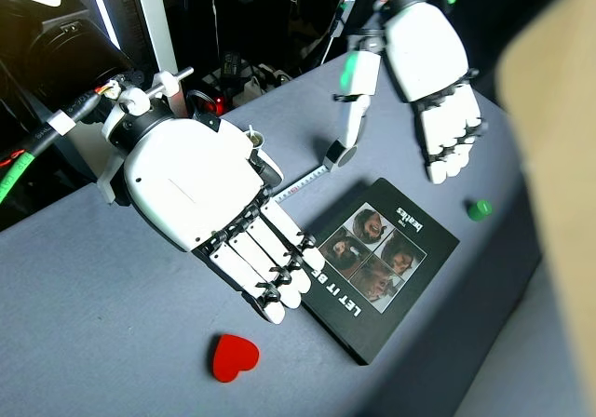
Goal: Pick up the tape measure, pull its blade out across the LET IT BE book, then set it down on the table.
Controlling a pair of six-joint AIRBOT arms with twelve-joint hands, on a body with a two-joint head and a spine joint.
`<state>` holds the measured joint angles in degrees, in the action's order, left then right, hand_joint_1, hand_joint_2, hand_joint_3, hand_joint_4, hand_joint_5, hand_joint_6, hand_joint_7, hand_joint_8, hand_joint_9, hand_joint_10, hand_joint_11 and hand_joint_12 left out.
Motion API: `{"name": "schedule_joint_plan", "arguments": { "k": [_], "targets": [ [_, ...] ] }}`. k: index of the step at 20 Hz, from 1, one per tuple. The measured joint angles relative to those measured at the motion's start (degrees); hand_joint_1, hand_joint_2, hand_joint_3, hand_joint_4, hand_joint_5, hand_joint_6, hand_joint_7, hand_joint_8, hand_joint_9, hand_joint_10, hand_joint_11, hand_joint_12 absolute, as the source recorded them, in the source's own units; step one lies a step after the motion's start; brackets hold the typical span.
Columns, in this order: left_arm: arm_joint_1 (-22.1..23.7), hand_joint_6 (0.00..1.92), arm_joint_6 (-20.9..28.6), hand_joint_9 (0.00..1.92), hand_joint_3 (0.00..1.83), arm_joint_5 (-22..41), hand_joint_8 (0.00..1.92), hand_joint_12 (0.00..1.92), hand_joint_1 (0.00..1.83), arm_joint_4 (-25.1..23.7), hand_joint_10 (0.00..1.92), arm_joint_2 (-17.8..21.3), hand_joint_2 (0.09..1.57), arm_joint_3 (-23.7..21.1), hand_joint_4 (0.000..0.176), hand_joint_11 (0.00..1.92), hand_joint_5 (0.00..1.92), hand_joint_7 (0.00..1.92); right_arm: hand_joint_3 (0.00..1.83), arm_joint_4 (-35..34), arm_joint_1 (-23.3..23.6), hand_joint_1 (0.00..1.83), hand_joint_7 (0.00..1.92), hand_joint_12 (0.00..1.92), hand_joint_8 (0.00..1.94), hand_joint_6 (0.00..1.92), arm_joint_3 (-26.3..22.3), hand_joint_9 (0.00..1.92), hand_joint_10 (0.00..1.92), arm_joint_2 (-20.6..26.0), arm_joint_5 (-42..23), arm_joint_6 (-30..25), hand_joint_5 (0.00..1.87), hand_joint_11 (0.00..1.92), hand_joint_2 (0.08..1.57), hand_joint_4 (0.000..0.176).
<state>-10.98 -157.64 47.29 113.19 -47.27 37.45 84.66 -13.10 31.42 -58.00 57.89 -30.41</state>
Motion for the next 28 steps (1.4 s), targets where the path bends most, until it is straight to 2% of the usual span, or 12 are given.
{"name": "schedule_joint_plan", "arguments": {
  "k": [5,8,10,13,15,16,19,20,22,24,25,28],
  "targets": [
    [-0.26,0.01,1.33,0.44,0.00,-5.55,0.01,0.88,0.92,-0.17,0.01,1.09,1.08,2.19,0.000,0.08,0.46,0.48,0.01,0.02,0.00,0.06,0.13,0.56,0.00,0.00,0.00,0.14,0.01,0.00,-0.31,0.00,0.06,0.00,1.19,0.047],
    [-0.26,0.01,1.18,0.46,0.00,-9.53,0.01,0.88,0.93,0.33,0.01,1.07,1.08,2.89,0.000,0.10,0.46,0.48,0.01,0.07,0.00,0.06,0.13,0.55,0.00,0.01,0.00,0.14,0.00,0.00,-0.83,0.04,0.08,0.00,1.20,0.047],
    [-0.20,0.00,-3.30,0.45,0.00,-9.86,0.00,0.88,0.93,1.77,0.01,1.07,1.08,2.62,0.000,0.10,0.45,0.47,0.01,0.07,0.00,0.06,0.13,0.57,0.00,0.00,0.00,0.14,0.00,0.00,-0.85,0.22,0.06,0.00,1.21,0.047],
    [-0.46,0.00,0.02,0.44,0.00,-9.53,0.00,0.88,0.93,-0.28,0.00,1.07,1.09,1.92,0.000,0.11,0.44,0.46,0.00,0.26,-0.09,0.07,0.13,0.57,0.00,0.00,0.00,0.14,0.00,0.00,-1.22,0.22,0.06,0.00,1.21,0.048],
    [-2.21,0.00,11.85,0.44,0.00,-9.60,0.00,0.88,0.95,-8.87,0.00,1.07,1.09,1.75,0.000,0.12,0.43,0.46,0.00,0.26,-0.35,0.08,0.13,0.57,0.00,0.00,0.00,0.14,0.00,0.00,-1.31,0.37,0.07,0.00,1.21,0.048],
    [-4.92,0.00,28.92,0.44,0.00,-10.32,0.00,0.88,0.95,-22.21,0.00,1.11,1.08,1.79,0.000,0.12,0.43,0.46,0.00,0.20,-0.44,0.08,0.13,0.58,0.00,0.00,-0.02,0.15,0.00,0.00,-1.29,0.42,0.07,0.00,1.21,0.047],
    [-9.51,0.00,61.46,0.44,0.00,-16.22,0.00,0.87,0.98,-52.46,0.00,1.77,1.09,4.24,0.000,0.11,0.44,0.47,0.00,0.28,-0.44,0.10,0.14,0.62,0.00,0.00,-0.07,0.16,0.00,0.00,-1.51,0.44,0.08,0.00,1.21,0.047],
    [-10.40,0.01,66.75,0.44,0.00,-17.55,0.00,0.87,0.99,-57.27,0.00,2.01,1.09,4.74,0.000,0.11,0.45,0.48,0.00,0.28,-0.44,0.11,0.15,0.62,0.00,0.00,-0.09,0.16,0.00,0.00,-1.57,0.44,0.08,0.00,1.21,0.047],
    [-14.62,0.01,86.07,0.46,0.00,-23.85,0.01,0.87,0.99,-75.21,0.01,3.80,1.09,5.88,0.000,0.13,0.46,0.48,0.00,1.11,-0.79,0.11,0.16,0.62,0.01,0.01,-0.07,0.16,0.00,0.00,-1.55,0.61,0.09,0.00,1.20,0.047],
    [-18.91,0.00,100.17,0.47,0.00,-27.19,0.00,0.86,1.00,-88.67,0.00,6.12,1.09,5.33,0.000,0.18,0.48,0.50,0.00,1.53,-1.07,0.11,0.16,0.62,0.01,0.00,-0.07,0.16,0.00,0.00,-2.08,0.48,0.08,0.00,1.20,0.047],
    [-21.88,0.01,105.04,0.48,0.00,-27.52,0.01,0.86,1.00,-93.04,0.01,7.56,1.09,4.48,0.000,0.18,0.49,0.52,0.00,2.05,-1.07,0.11,0.16,0.62,0.01,0.00,-0.07,0.16,0.00,0.00,-2.45,0.42,0.08,0.00,1.20,0.047],
    [-30.67,0.01,114.79,0.50,0.00,-23.17,0.00,0.85,1.00,-99.67,0.01,9.81,1.10,3.30,0.000,0.22,0.52,0.54,0.00,8.66,-2.69,0.11,0.16,0.62,0.00,0.00,-0.13,0.16,0.00,0.00,-2.78,-4.37,0.08,0.00,1.21,0.048]
  ]
}}
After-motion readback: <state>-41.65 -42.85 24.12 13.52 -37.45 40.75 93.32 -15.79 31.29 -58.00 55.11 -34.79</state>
